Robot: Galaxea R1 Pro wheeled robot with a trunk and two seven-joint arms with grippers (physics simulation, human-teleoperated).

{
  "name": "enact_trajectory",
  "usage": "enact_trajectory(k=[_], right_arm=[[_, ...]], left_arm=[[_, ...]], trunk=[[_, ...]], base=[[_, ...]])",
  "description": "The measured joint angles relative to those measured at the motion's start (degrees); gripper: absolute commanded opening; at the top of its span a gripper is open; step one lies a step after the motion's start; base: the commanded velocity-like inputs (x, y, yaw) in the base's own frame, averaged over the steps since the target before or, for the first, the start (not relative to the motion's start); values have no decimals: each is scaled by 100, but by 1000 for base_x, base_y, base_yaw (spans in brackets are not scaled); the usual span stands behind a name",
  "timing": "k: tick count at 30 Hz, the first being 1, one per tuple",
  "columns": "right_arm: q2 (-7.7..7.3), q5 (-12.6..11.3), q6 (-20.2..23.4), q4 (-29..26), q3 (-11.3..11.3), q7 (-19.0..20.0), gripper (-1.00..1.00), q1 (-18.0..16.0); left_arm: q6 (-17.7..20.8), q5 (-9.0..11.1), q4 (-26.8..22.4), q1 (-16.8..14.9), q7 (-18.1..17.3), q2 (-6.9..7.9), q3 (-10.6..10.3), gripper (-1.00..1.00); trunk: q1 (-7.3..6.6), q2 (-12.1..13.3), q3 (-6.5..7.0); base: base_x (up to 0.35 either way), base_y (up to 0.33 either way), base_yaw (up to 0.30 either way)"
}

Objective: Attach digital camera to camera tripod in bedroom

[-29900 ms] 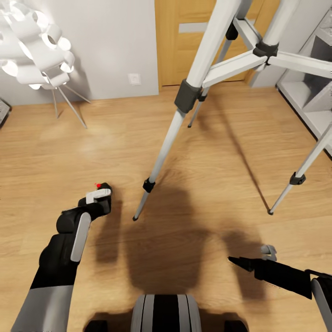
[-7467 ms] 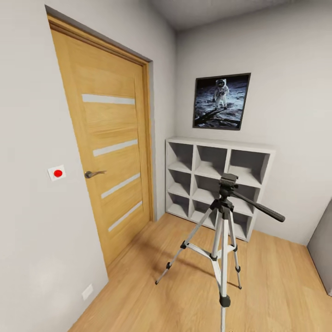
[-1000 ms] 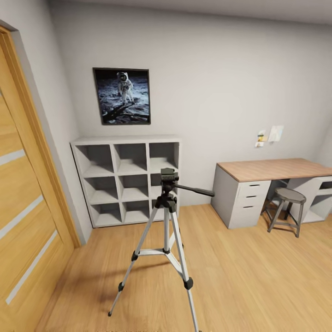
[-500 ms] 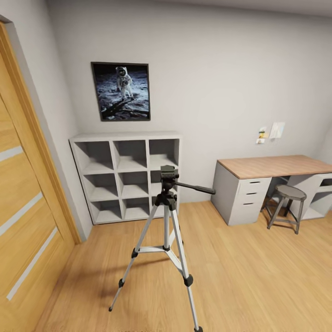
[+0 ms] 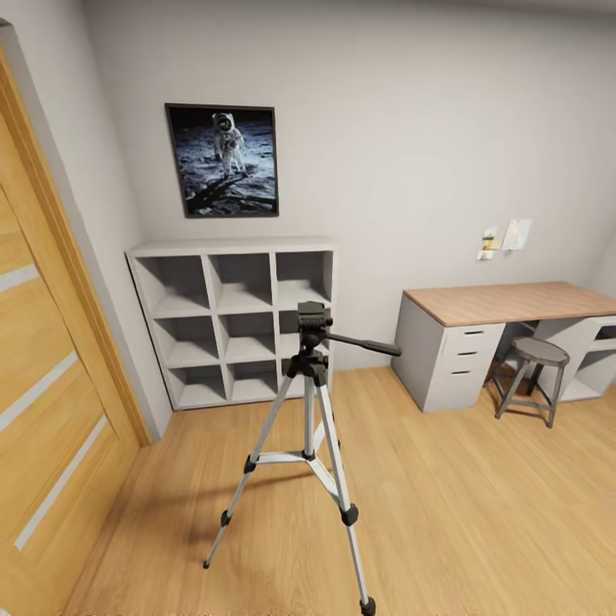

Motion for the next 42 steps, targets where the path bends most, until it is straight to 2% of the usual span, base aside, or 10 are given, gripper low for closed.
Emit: enact_trajectory(k=[35, 42], right_arm=[[4, 0, 0, 0, 0, 0, 100, 0], [4, 0, 0, 0, 0, 0, 100, 0]], left_arm=[[0, 0, 0, 2, 0, 2, 6, -100], [37, 29, 0, 0, -6, 104, 21, -100]], trunk=[[0, -1, -324], [0, -1, -389]], base=[[0, 0, 0], [0, 0, 0]])
